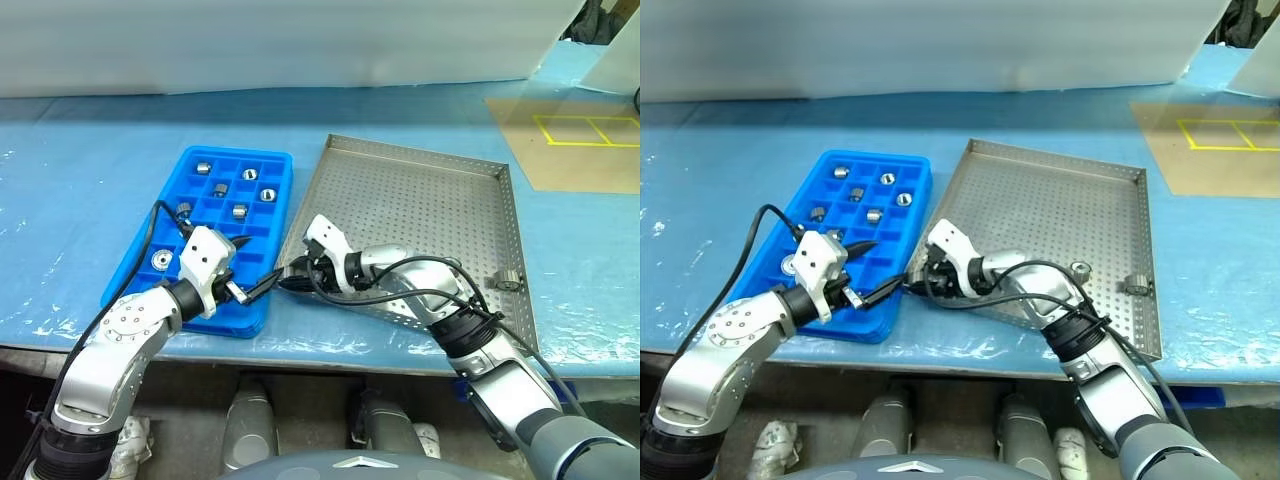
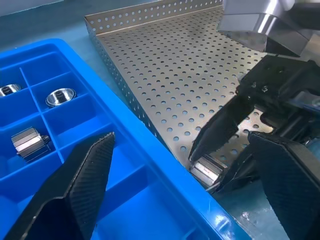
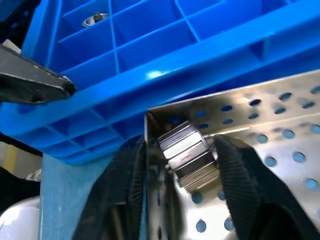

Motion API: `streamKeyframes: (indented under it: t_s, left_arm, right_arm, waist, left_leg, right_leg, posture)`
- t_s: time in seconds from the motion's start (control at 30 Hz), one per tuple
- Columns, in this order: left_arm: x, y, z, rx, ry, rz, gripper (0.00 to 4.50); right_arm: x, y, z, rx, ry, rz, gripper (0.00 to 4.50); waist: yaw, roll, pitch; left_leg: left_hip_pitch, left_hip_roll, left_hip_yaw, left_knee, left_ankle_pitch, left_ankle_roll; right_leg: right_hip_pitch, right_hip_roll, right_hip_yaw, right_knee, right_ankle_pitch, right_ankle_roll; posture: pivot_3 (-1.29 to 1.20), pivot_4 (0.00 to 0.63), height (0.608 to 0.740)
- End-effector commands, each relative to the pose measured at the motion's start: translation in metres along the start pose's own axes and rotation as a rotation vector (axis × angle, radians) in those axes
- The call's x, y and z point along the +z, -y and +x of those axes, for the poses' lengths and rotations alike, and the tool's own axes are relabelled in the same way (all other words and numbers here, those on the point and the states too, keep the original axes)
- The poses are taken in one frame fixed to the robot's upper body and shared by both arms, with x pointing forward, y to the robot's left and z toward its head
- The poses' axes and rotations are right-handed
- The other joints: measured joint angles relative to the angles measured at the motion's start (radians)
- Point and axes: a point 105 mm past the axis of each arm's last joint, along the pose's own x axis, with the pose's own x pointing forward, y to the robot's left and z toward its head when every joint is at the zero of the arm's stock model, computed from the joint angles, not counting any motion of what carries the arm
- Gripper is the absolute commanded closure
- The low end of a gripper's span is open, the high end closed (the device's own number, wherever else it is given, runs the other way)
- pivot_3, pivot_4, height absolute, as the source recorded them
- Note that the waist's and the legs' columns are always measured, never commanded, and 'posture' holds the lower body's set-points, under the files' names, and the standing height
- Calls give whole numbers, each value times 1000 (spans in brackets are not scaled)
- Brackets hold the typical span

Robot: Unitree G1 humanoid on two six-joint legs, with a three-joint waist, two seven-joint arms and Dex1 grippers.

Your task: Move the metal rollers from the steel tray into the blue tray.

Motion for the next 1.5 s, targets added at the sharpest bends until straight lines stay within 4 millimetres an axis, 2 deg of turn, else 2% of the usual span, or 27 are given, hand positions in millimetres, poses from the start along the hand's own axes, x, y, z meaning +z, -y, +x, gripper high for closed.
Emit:
streamKeyframes:
  t_s: [0.03, 0.1, 0.23, 0.33, 0.7, 1.0, 1.2, 1.5]
  left_arm:
    - [13, -1, -5, 18, 40, 36, 0]
    - [12, 0, -5, 19, 39, 34, 0]
    - [10, 1, -6, 17, 35, 31, 0]
    - [9, 0, -6, 16, 33, 31, 0]
    - [7, 2, 0, -15, 28, 39, 0]
    - [8, 3, 4, -30, 24, 50, 0]
    - [9, 3, 5, -32, 24, 55, 0]
    - [11, 4, 7, -33, 26, 57, 0]
  right_arm:
    - [11, 2, 0, 4, 36, -2, 3217]
    - [11, 0, 0, 23, 33, 13, 3602]
    - [10, -5, 0, 54, 27, 30, 3614]
    - [9, -7, -1, 68, 25, 46, 3614]
    - [23, -14, -9, 131, 91, 219, 3614]
    - [18, -17, -12, 134, 56, 238, 3614]
    - [16, -17, -11, 122, 45, 223, 1557]
    - [19, -2, -6, 35, 63, 261, 1557]
  waist:
    - [1, -2, -1]
    - [4, -2, -1]
    - [8, -2, -1]
    - [8, -2, -1]
    - [11, -2, -1]
    - [19, -2, -1]
    - [24, -2, -1]
    - [24, -2, -1]
  left_leg:
    - [0, 0, 0, 0, 0, 0]
    - [1, 0, -1, 0, 0, 1]
    - [1, 0, -1, 0, 0, 0]
    - [0, 0, -1, 0, 0, 0]
    - [0, 0, -1, -1, 1, -1]
    - [0, 0, -1, -2, 1, -2]
    - [0, 0, -1, -2, 1, -2]
    - [0, 0, -1, -2, 1, -2]
  right_leg:
    - [0, 0, 0, 0, 0, 0]
    - [0, 0, 0, 1, -1, 3]
    - [0, 0, -1, 2, -2, 4]
    - [0, 0, -1, 1, 1, -2]
    - [0, 0, -1, 0, 1, -2]
    - [0, 0, -1, -1, 1, -2]
    - [0, 0, -1, -1, 1, -2]
    - [0, 0, -1, 0, 1, -3]
  posture:
    - [214, 150, 740]
    - [214, 150, 740]
    - [213, 150, 740]
    - [208, 150, 740]
    - [176, 150, 740]
    - [169, 150, 740]
    - [171, 150, 740]
    - [172, 150, 740]
